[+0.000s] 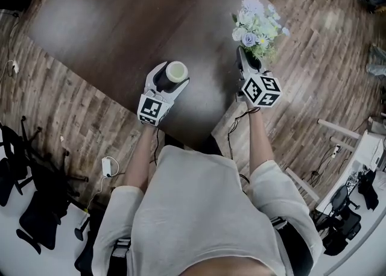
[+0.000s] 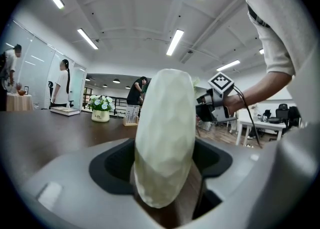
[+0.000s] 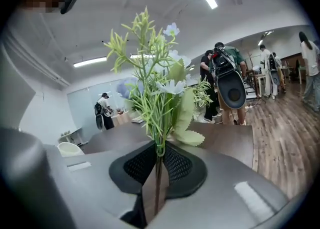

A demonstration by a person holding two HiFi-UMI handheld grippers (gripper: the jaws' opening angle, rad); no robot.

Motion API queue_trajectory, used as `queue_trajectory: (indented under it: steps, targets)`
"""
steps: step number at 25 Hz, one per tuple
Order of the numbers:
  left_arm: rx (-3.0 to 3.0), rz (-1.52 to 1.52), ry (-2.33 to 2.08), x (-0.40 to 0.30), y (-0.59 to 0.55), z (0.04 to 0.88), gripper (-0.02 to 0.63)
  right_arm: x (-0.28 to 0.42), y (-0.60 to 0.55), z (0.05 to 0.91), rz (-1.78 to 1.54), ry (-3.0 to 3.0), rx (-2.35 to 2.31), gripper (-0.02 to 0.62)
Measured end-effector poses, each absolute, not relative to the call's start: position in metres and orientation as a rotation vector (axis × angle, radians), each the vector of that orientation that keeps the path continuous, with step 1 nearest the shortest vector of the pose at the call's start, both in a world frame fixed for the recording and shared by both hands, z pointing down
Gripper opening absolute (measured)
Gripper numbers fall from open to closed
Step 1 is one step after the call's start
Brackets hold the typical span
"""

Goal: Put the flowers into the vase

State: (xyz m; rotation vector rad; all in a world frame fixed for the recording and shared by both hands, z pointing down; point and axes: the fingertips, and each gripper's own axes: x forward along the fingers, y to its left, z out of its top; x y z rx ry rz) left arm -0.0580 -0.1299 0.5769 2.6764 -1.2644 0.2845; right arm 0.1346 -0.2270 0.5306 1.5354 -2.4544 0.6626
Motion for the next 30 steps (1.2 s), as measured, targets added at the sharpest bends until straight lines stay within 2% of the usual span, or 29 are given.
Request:
queue_trajectory:
  steps: [7, 23, 30]
  targets:
    - [2.655, 0.283, -1.282, -0.057, -0.129, 0.58, 0.354, 0.111, -0.226, 0.5, 0.591, -2.56, 1.457, 0.042]
    - [2.601, 0.264, -1.318, -0.053, -0.132, 0.584, 0.354, -0.035, -0.198, 0.359, 0.328, -3.029, 1.025, 0.043]
    - [2.597, 0.265, -1.319, -0.052, -0.135, 0.584, 0.354, -0.056, -0.188, 0.355, 0.318, -3.074, 0.937, 0.044]
